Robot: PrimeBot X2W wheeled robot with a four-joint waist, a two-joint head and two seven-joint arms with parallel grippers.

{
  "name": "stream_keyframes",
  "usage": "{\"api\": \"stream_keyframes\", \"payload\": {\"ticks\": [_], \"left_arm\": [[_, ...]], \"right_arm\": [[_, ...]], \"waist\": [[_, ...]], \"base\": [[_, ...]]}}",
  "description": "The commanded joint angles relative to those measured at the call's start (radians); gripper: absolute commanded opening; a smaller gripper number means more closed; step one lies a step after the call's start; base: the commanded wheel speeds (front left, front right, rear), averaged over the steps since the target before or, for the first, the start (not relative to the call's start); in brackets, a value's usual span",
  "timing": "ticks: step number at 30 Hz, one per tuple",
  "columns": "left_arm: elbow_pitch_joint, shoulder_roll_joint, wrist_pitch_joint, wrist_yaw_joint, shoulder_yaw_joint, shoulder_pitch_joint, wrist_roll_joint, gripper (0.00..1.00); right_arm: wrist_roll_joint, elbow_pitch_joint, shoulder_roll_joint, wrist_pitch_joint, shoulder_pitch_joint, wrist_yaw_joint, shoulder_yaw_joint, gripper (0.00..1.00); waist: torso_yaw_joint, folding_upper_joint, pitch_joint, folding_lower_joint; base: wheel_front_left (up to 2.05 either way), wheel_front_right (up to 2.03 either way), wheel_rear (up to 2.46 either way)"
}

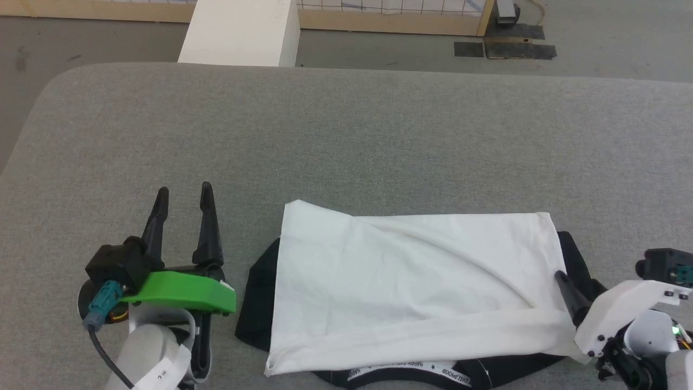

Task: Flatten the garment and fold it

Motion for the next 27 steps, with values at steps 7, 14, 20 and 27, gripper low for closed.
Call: {"api": "stream_keyframes", "payload": {"ticks": [7, 14, 20, 27], "left_arm": [[0.06, -0.073, -0.004, -0.071, 0.058, -0.01, 0.059, 1.0], [0.087, -0.098, -0.004, -0.104, 0.094, -0.008, 0.089, 1.0], [0.102, -0.108, -0.004, -0.122, 0.11, -0.012, 0.112, 1.0], [0.098, -0.116, -0.004, -0.133, 0.125, -0.008, 0.129, 1.0]], "right_arm": [[-0.066, 0.137, 0.003, 0.091, -0.069, -0.001, 0.016, 1.0], [0.03, 0.171, 0.005, 0.21, -0.073, -0.001, 0.082, 0.49], [0.054, 0.146, 0.005, 0.217, -0.059, -0.001, 0.08, 0.0], [0.012, 0.097, 0.002, 0.145, -0.036, -0.001, -0.023, 0.0]], "waist": [[0.007, 0.0, -0.003, 0.0], [0.015, 0.0, -0.006, 0.0], [0.018, 0.0, -0.011, 0.0], [0.015, 0.0, -0.017, 0.0]], "base": [[0.0, 0.0, 0.0], [0.0, 0.0, 0.0], [0.0, 0.0, 0.0], [0.0, 0.0, 0.0]]}}
